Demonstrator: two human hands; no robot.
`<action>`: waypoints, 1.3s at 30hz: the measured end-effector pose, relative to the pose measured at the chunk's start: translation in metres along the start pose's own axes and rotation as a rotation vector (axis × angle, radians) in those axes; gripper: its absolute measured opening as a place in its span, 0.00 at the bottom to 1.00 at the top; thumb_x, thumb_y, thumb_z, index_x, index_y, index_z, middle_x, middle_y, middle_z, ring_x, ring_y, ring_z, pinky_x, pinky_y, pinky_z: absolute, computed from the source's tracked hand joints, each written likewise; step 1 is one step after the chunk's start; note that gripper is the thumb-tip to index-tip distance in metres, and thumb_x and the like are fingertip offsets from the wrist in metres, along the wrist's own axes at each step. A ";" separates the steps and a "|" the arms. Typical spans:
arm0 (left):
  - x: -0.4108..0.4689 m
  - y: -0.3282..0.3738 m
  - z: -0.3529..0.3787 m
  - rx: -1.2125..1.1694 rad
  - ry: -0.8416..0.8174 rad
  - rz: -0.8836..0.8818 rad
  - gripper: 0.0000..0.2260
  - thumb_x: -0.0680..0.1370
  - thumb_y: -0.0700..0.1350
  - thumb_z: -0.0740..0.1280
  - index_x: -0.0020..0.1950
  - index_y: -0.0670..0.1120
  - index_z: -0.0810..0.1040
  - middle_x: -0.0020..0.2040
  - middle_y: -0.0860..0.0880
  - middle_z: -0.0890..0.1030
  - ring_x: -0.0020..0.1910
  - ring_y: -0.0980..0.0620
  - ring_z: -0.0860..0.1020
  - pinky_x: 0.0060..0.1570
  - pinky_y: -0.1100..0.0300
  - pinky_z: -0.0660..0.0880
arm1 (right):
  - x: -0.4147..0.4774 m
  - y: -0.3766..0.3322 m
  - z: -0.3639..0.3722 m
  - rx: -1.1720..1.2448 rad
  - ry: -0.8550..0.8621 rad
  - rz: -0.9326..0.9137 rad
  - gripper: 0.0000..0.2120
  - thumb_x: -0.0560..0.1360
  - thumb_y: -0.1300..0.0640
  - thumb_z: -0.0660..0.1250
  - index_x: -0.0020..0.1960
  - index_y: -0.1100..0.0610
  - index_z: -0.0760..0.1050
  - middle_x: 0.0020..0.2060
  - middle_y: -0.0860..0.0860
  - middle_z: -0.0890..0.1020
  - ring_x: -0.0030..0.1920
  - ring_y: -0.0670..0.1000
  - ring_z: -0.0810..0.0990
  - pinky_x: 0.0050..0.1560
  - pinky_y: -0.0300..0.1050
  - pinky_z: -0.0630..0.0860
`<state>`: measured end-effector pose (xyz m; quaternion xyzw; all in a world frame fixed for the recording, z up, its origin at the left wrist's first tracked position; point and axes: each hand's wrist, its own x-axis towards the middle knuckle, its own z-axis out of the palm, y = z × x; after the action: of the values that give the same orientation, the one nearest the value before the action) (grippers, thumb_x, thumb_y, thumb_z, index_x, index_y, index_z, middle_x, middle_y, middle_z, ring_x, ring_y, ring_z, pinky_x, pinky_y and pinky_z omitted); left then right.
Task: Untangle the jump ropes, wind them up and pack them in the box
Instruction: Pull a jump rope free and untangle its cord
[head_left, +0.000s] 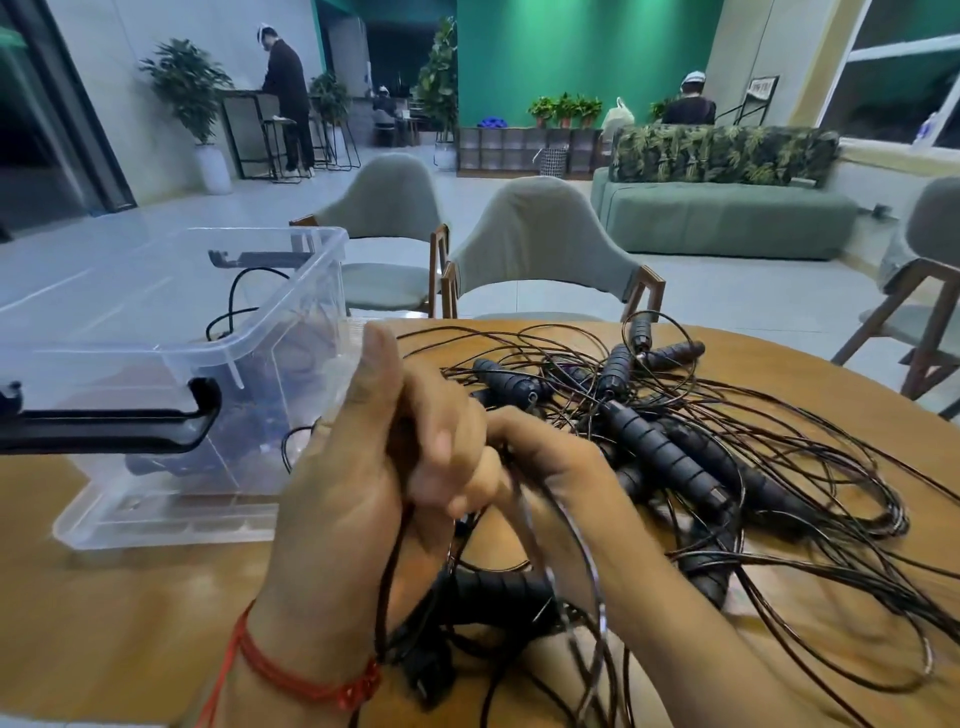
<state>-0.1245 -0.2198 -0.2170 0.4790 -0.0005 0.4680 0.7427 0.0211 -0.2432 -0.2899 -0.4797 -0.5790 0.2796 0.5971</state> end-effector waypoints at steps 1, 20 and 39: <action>0.000 0.001 -0.001 0.055 0.045 0.022 0.23 0.84 0.57 0.56 0.36 0.46 0.76 0.29 0.48 0.73 0.27 0.53 0.70 0.25 0.62 0.68 | 0.000 -0.006 -0.005 0.018 0.030 -0.016 0.04 0.82 0.59 0.72 0.56 0.54 0.84 0.45 0.53 0.86 0.48 0.49 0.85 0.51 0.45 0.80; 0.004 -0.032 -0.043 1.310 0.147 -0.185 0.29 0.82 0.44 0.69 0.70 0.75 0.64 0.64 0.69 0.76 0.56 0.61 0.80 0.60 0.63 0.76 | -0.005 -0.068 -0.059 1.010 0.142 -0.078 0.17 0.87 0.52 0.56 0.55 0.53 0.83 0.48 0.49 0.85 0.48 0.48 0.85 0.49 0.39 0.83; 0.003 0.000 -0.017 0.664 0.302 0.162 0.13 0.85 0.47 0.61 0.63 0.47 0.82 0.57 0.49 0.87 0.56 0.48 0.87 0.51 0.57 0.84 | 0.008 -0.029 -0.048 0.036 0.169 -0.033 0.11 0.87 0.58 0.61 0.56 0.50 0.82 0.58 0.52 0.87 0.58 0.55 0.88 0.58 0.51 0.84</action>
<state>-0.1298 -0.2058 -0.2247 0.6175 0.2231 0.5655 0.4991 0.0620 -0.2587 -0.2542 -0.4812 -0.5292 0.2384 0.6569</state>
